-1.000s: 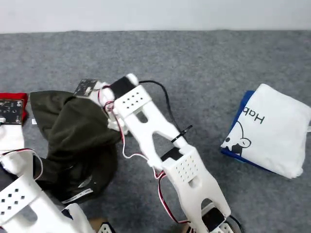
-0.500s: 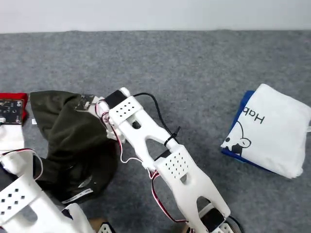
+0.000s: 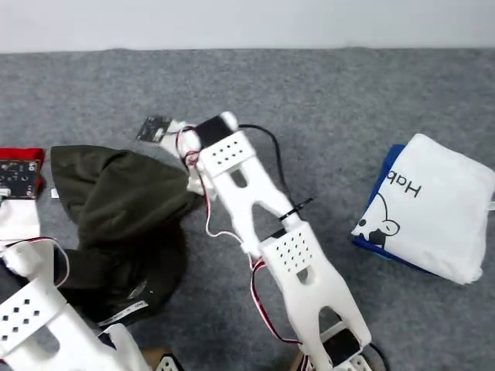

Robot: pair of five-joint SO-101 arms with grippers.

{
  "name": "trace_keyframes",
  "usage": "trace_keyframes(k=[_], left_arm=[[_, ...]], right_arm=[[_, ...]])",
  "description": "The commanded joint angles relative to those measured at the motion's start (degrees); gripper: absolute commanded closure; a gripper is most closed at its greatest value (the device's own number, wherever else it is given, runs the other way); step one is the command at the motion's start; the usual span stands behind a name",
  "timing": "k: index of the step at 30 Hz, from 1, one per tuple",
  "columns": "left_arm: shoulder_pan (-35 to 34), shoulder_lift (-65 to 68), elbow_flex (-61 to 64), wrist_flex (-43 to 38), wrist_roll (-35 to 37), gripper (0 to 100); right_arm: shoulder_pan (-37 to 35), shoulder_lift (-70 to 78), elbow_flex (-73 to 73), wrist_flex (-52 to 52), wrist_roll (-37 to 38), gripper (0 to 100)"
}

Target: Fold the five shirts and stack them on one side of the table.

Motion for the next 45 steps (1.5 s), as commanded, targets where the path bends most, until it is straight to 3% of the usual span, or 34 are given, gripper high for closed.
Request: trace_keyframes(k=[1, 7, 14, 18, 22, 32, 41, 45], left_arm=[[0.4, -0.7, -3.6, -1.3, -0.3, 100], [0.9, -0.3, -13.1, -10.1, 10.2, 100], [14.7, -0.3, -26.9, -21.9, 14.9, 100], [18.6, -0.1, -35.2, -31.4, 15.2, 100], [20.3, -0.1, -39.0, -36.2, 10.8, 100], [20.7, -0.6, -46.1, -35.7, 8.5, 100], [20.8, -0.3, -62.7, -27.0, 7.9, 100], [20.9, 0.0, -62.7, -26.9, 5.7, 100]], right_arm=[[3.0, -10.0, -1.4, 2.6, 0.5, 98.9], [8.3, -24.0, -0.8, 2.3, 0.4, 98.8], [14.6, -39.6, -0.8, 2.2, 0.3, 98.8], [17.5, -48.2, -0.8, 2.2, 0.4, 98.8], [20.1, -55.5, -0.8, 2.2, 0.5, 98.8], [25.9, -69.8, -0.4, 2.3, 0.4, 98.8], [32.7, -80.9, -0.3, 2.4, 0.9, 98.8], [33.6, -83.5, 7.1, 2.5, 3.6, 98.8]])
